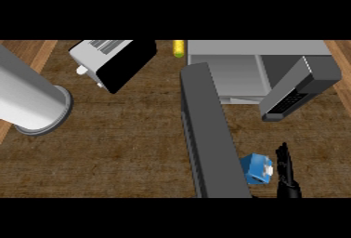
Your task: Pick up the milk, place it into the microwave and close the microwave
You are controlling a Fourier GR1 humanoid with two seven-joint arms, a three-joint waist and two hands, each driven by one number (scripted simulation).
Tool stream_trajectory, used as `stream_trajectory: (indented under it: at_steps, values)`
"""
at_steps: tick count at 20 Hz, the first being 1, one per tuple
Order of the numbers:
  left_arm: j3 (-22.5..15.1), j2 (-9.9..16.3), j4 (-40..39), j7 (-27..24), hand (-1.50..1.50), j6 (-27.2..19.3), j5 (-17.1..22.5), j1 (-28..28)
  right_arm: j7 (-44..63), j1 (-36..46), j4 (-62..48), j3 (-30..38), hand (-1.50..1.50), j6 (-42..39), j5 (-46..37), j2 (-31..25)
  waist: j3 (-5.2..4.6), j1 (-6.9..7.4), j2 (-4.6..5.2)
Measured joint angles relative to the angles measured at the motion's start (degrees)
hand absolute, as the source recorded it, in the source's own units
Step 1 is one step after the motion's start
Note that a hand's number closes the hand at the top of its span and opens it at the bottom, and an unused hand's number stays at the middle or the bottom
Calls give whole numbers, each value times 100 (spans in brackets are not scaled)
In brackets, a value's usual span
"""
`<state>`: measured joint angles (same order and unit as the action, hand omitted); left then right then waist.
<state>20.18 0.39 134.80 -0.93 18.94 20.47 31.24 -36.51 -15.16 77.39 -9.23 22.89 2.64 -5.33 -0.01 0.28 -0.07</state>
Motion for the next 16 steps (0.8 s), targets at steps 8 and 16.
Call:
stream_trajectory:
  at_steps: [8,16]
  values:
    - [215,-9,-138,-63,-150,208,119,-65,-687,621,-1292,442,150,-309,83,36,3,9,3]
    - [247,23,-60,21,-150,224,241,-32,-1455,1268,-2101,608,150,-442,-109,36,-1,15,0]
